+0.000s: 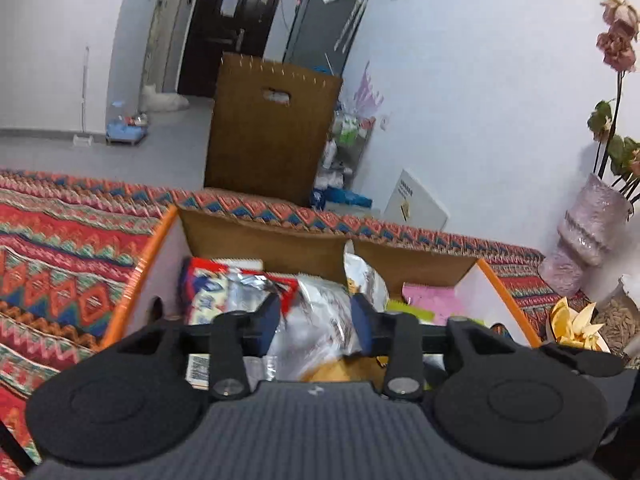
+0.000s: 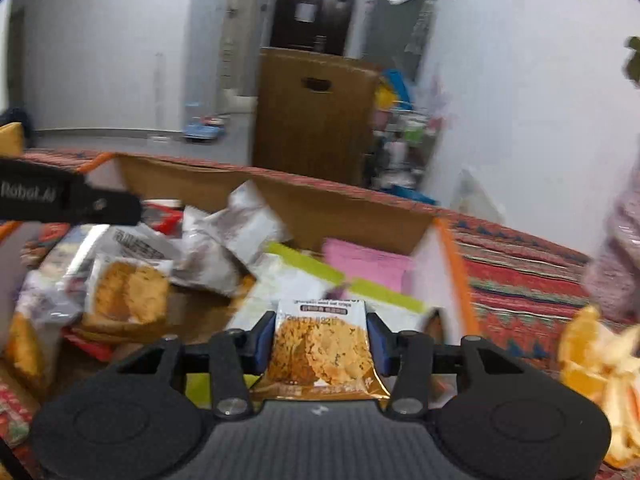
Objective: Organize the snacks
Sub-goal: 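Open both tools to drop the packets into the box, then withdraw both tools from the box toward the remaining packets, then grasp a cookie packet with the left tool while the right tool grasps a white packet, then lift both packets and carry them toward the cardboard box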
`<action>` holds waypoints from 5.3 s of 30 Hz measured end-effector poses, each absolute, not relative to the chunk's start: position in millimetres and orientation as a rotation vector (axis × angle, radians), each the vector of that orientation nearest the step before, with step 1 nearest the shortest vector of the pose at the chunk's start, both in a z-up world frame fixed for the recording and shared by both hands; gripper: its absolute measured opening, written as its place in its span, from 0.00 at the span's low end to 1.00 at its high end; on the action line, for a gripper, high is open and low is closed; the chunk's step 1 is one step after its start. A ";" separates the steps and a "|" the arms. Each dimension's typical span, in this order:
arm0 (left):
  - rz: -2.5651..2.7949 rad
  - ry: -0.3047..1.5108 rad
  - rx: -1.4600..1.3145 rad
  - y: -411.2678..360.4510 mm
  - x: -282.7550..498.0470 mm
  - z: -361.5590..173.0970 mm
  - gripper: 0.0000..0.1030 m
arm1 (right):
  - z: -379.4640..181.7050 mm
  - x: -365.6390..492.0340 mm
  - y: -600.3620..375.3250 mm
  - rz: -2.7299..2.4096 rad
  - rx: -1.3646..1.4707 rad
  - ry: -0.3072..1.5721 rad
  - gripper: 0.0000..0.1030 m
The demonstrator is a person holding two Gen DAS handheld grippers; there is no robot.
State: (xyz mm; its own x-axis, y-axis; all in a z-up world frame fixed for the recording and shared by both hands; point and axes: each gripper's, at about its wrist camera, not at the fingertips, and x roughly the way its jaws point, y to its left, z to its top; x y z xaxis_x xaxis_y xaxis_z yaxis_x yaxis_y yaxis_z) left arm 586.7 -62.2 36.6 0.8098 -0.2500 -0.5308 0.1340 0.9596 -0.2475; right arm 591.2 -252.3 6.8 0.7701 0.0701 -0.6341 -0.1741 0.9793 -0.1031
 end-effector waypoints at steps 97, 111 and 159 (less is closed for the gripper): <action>-0.186 0.618 0.085 -29.7 373.3 1.3 0.92 | 27.1 351.6 -298.9 0.208 0.311 0.583 0.91; -0.183 0.677 0.083 -35.2 400.8 -30.0 0.62 | -20.1 457.9 -276.5 0.100 0.321 0.712 0.67; -0.079 0.641 -0.056 -1.2 150.3 23.5 0.42 | -1.2 135.3 -273.5 0.216 0.082 0.578 0.40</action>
State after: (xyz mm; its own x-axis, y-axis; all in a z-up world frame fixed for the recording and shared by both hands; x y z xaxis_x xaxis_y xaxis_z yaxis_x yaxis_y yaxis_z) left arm 150.3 -1.2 23.5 0.7984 -0.0914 -0.5951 0.0565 0.9954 -0.0769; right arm 135.3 -273.5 -1.2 0.8156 0.2250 -0.5331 -0.1790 0.9742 0.1373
